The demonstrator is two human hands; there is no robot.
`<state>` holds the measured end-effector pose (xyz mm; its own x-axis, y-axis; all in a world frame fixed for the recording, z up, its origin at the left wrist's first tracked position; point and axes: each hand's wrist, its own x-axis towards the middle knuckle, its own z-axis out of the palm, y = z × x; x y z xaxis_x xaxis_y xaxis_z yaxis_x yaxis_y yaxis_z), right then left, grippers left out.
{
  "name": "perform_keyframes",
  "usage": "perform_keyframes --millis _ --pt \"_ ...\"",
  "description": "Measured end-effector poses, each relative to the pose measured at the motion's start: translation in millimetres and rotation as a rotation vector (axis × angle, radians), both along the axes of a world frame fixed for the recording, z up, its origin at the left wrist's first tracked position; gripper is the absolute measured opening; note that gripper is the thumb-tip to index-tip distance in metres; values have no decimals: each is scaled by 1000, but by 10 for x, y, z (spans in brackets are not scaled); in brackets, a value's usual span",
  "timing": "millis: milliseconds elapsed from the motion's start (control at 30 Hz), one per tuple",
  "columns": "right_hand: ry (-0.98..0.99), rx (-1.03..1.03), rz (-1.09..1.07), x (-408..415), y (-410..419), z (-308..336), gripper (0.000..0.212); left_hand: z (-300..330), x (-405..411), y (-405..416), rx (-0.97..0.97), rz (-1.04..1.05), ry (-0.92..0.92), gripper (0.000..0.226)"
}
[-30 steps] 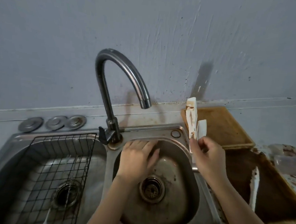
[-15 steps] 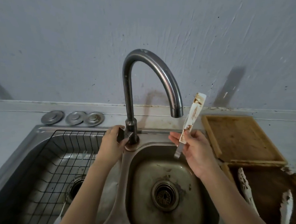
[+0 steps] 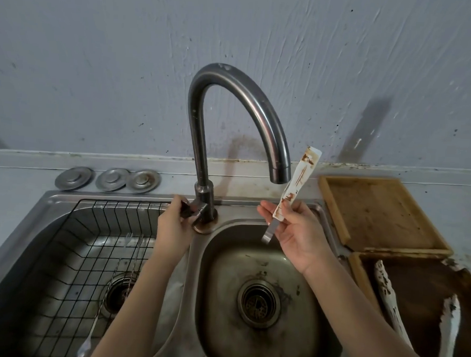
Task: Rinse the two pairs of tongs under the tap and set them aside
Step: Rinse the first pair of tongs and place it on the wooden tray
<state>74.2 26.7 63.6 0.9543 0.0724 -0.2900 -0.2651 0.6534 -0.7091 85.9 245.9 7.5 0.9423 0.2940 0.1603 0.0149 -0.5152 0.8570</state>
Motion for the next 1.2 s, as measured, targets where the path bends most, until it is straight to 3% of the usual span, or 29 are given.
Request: perform_keyframes --millis 167,933,1133,1200 --pt "20 -16 -1 -12 17 -53 18 -69 -43 -31 -93 26 -42 41" --pt "31 -23 9 -77 48 -65 18 -288 -36 -42 -228 65 -97 46" --pt "39 -21 8 -78 71 -82 16 -248 -99 -85 -316 57 -70 34" --pt "37 -31 4 -89 71 -92 16 -248 -170 -119 -412 77 -44 55"
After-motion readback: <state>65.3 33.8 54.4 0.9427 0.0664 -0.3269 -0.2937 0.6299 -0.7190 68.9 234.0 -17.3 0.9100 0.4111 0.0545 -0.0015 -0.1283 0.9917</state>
